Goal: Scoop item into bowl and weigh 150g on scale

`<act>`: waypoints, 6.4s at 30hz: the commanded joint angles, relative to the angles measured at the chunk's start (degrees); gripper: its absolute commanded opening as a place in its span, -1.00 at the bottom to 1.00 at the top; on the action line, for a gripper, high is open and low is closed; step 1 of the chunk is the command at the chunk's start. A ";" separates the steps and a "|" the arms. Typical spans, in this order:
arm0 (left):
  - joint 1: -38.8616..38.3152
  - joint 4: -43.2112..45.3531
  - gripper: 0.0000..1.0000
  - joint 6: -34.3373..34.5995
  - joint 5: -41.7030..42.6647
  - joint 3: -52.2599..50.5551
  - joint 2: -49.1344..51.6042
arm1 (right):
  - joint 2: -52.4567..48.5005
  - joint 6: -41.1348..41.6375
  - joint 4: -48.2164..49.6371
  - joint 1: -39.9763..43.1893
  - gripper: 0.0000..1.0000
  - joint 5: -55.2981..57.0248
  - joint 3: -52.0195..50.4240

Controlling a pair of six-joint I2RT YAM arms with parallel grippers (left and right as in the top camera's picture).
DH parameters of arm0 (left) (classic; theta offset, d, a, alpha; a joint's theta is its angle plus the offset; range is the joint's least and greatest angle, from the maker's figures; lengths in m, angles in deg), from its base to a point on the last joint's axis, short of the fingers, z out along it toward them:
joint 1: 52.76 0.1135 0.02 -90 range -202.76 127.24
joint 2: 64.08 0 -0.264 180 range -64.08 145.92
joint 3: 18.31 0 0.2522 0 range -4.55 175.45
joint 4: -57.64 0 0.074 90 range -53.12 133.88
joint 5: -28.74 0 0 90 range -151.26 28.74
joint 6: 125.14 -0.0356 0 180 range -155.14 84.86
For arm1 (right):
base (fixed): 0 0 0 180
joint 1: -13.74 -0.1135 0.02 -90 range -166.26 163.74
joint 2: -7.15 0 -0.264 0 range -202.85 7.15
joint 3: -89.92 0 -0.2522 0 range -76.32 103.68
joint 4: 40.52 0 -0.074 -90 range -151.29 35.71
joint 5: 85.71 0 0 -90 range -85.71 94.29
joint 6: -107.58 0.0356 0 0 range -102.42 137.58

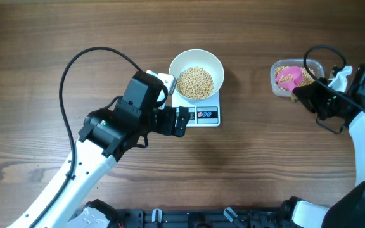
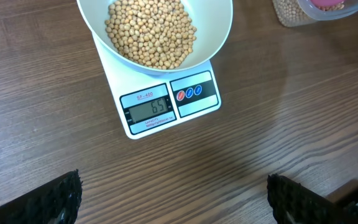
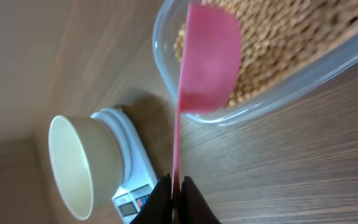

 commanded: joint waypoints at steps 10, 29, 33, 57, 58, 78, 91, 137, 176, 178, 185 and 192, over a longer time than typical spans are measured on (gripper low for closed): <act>-0.26 0.11 1.00 -1.18 -0.55 -0.24 -0.04 | 1.07 -8.79 1.49 -0.13 -0.91 6.58 2.82; -0.26 0.11 1.00 -1.18 -0.55 -0.24 -0.04 | 0.94 5.11 5.11 0.02 -0.91 3.76 2.82; -0.26 0.11 1.00 -1.18 -0.55 -0.24 -0.04 | 0.85 6.69 3.56 0.02 -0.92 3.98 2.75; -0.26 0.11 1.00 -1.18 -0.55 -0.24 -0.04 | 0.85 14.05 -4.07 -0.09 0.36 -1.40 2.34; -0.26 0.09 1.00 -1.18 -0.55 -0.24 -0.04 | 0.85 16.68 -5.55 -0.09 0.45 -1.44 1.75; -0.26 0.11 1.00 -1.18 -0.55 -0.24 -0.04 | 0.85 39.26 19.02 -5.40 0.48 -0.17 -16.98; -0.26 0.11 1.00 -1.18 -0.55 -0.24 -0.04 | 0.85 39.56 19.82 -8.24 0.20 9.07 -16.98; -0.26 0.11 1.00 -1.18 -0.55 -0.24 -0.04 | -2.47 39.78 24.79 -10.10 -0.04 10.40 -16.98; -0.26 0.11 1.00 -1.18 -0.55 -0.24 -0.04 | 7.50 13.03 17.27 -10.03 -0.92 9.38 -12.79; -0.26 0.11 1.00 -1.18 -0.55 -0.24 -0.04 | 7.72 12.52 16.04 -10.03 -0.91 9.35 -11.67; -0.26 0.11 1.00 -1.18 -0.55 -0.24 -0.04 | 7.69 8.92 11.61 -9.79 -0.91 9.57 -7.43; -0.26 0.11 1.00 -1.18 -0.55 -0.24 -0.04 | 7.61 6.08 9.49 -6.73 -0.91 9.79 -4.87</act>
